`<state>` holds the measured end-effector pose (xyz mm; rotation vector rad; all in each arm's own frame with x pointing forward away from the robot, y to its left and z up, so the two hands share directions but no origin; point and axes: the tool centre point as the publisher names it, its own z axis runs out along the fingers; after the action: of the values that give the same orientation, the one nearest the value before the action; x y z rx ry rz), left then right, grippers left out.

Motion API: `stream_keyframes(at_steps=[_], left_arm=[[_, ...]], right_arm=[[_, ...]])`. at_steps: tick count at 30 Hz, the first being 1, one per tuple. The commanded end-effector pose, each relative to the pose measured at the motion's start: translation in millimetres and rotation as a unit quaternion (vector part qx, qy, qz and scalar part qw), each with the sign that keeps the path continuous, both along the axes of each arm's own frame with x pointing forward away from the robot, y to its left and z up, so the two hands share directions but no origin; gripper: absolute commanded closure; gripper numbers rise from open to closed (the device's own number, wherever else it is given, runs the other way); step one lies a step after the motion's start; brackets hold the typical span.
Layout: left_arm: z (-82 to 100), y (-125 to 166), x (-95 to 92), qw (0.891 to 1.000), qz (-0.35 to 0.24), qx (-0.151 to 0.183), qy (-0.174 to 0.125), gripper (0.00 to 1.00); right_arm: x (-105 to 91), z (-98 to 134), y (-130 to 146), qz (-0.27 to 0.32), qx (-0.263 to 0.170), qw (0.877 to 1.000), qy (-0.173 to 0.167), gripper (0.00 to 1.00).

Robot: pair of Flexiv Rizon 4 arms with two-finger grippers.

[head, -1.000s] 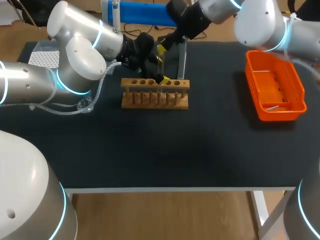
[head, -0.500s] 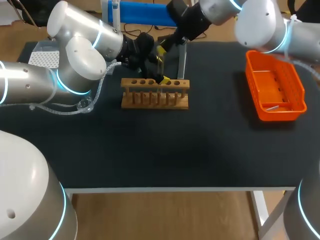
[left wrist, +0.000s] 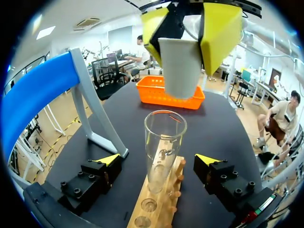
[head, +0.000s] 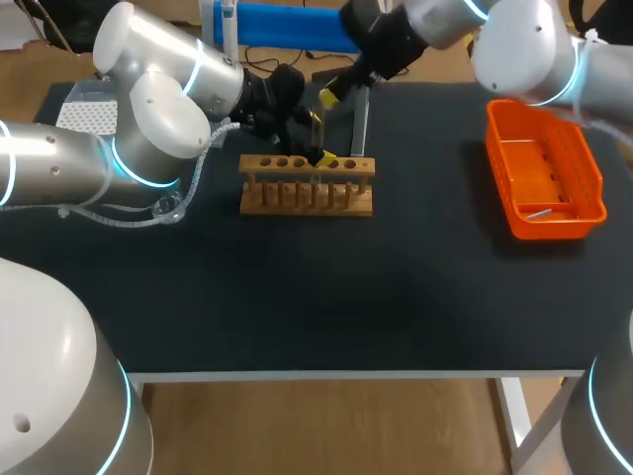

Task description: Invert the test tube, pick up the pipette, mount the tip to pipette, aspirate from beaker and dispense into the tube, eject the tip, return the pipette, and cap with the stopper.

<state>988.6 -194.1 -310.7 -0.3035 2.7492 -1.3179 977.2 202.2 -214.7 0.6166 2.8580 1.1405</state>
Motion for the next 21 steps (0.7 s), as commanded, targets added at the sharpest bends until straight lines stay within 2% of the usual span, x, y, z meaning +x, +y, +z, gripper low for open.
stream_keyframes(at_steps=[1, 21], left_arm=[[-1.2, 0, 0.2, 1.0, 0.0, -0.002, -0.001, 0.0], [-1.2, 0, 0.2, 1.0, 0.0, -0.002, -0.001, 0.0]], right_arm=[[-3.7, 0, -5, -0.003, -0.001, 1.0, 0.0, 1.0], [-10.0, -17, -3, 0.002, -0.016, 1.0, 0.011, 1.0]])
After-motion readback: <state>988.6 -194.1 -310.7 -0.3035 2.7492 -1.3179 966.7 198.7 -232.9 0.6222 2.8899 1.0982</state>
